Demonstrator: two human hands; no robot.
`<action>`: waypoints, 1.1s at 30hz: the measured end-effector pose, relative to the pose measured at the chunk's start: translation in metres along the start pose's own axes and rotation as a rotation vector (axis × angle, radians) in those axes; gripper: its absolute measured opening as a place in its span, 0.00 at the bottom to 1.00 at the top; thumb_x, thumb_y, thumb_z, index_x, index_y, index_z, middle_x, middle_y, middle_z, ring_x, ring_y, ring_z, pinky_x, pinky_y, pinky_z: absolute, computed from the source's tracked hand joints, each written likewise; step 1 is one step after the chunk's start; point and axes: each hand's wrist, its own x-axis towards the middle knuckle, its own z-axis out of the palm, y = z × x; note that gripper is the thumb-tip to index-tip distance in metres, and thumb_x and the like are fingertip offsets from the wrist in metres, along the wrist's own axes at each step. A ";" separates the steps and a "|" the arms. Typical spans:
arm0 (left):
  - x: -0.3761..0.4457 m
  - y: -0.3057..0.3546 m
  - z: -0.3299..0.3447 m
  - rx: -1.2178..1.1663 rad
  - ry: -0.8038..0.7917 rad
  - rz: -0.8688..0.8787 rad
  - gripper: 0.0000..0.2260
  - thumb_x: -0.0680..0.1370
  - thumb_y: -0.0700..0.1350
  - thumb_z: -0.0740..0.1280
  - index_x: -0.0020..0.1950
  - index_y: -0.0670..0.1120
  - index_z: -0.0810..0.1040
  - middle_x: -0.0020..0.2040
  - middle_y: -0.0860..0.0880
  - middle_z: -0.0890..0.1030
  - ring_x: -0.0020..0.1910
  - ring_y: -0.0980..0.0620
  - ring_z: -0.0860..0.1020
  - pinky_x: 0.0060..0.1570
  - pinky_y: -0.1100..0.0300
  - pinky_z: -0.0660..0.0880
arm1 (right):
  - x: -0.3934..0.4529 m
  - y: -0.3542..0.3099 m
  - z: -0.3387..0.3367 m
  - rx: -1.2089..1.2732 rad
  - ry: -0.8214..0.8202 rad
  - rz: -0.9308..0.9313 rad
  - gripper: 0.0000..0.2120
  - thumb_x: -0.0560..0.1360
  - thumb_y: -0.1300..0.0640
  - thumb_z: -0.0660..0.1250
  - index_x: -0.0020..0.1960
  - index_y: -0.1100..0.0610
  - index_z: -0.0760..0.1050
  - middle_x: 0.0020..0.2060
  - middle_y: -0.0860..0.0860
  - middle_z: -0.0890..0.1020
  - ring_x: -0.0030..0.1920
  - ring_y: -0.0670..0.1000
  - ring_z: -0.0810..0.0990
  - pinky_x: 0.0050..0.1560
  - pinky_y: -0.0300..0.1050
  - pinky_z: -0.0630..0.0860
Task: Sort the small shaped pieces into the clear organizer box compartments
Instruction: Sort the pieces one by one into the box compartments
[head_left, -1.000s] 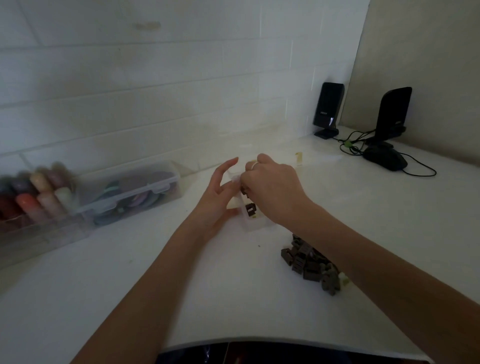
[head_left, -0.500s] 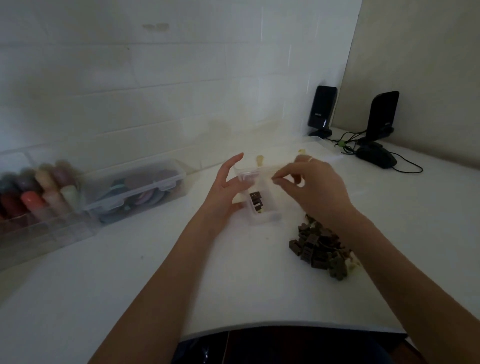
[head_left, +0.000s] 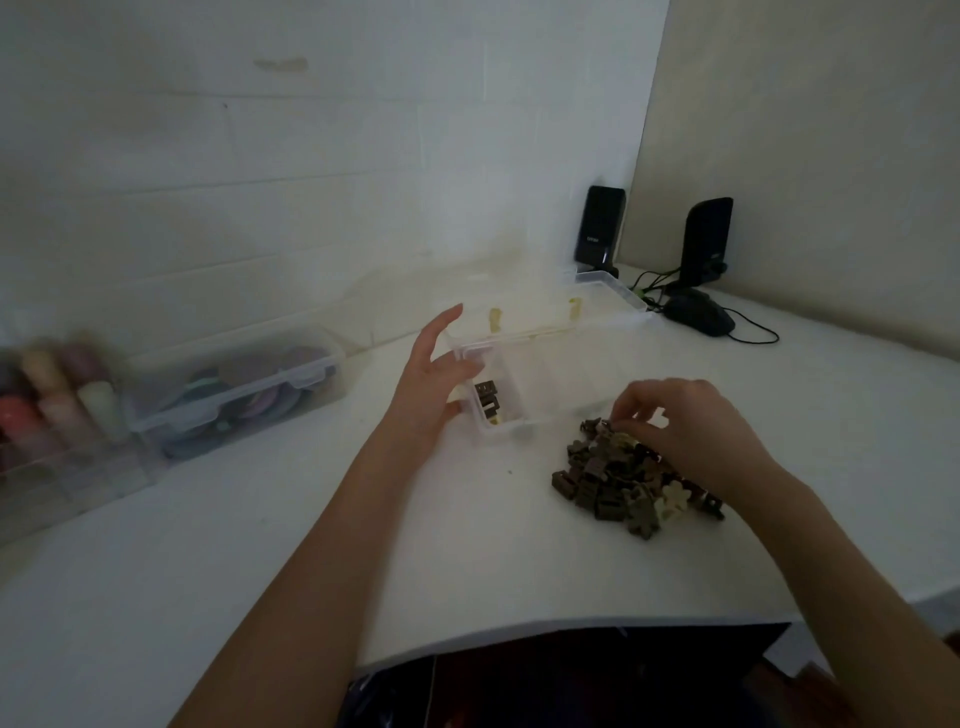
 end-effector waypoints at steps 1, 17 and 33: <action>0.000 0.001 0.000 -0.004 -0.002 0.002 0.26 0.70 0.40 0.69 0.59 0.68 0.75 0.51 0.45 0.80 0.54 0.49 0.76 0.64 0.36 0.68 | 0.001 0.000 0.001 -0.039 -0.039 0.012 0.03 0.73 0.53 0.68 0.44 0.45 0.79 0.39 0.45 0.81 0.43 0.45 0.77 0.47 0.47 0.76; 0.003 0.003 -0.007 0.018 0.064 -0.040 0.26 0.75 0.36 0.66 0.61 0.68 0.74 0.53 0.48 0.81 0.58 0.48 0.77 0.64 0.39 0.70 | 0.023 -0.003 0.011 -0.034 -0.160 0.045 0.07 0.74 0.56 0.66 0.46 0.46 0.81 0.47 0.47 0.83 0.48 0.48 0.79 0.53 0.49 0.76; 0.004 0.004 -0.012 0.062 0.062 -0.008 0.28 0.76 0.33 0.63 0.64 0.64 0.72 0.50 0.48 0.80 0.54 0.51 0.77 0.62 0.41 0.71 | 0.012 -0.001 0.004 0.423 -0.034 -0.018 0.05 0.75 0.59 0.66 0.43 0.50 0.77 0.38 0.43 0.83 0.39 0.40 0.81 0.44 0.35 0.79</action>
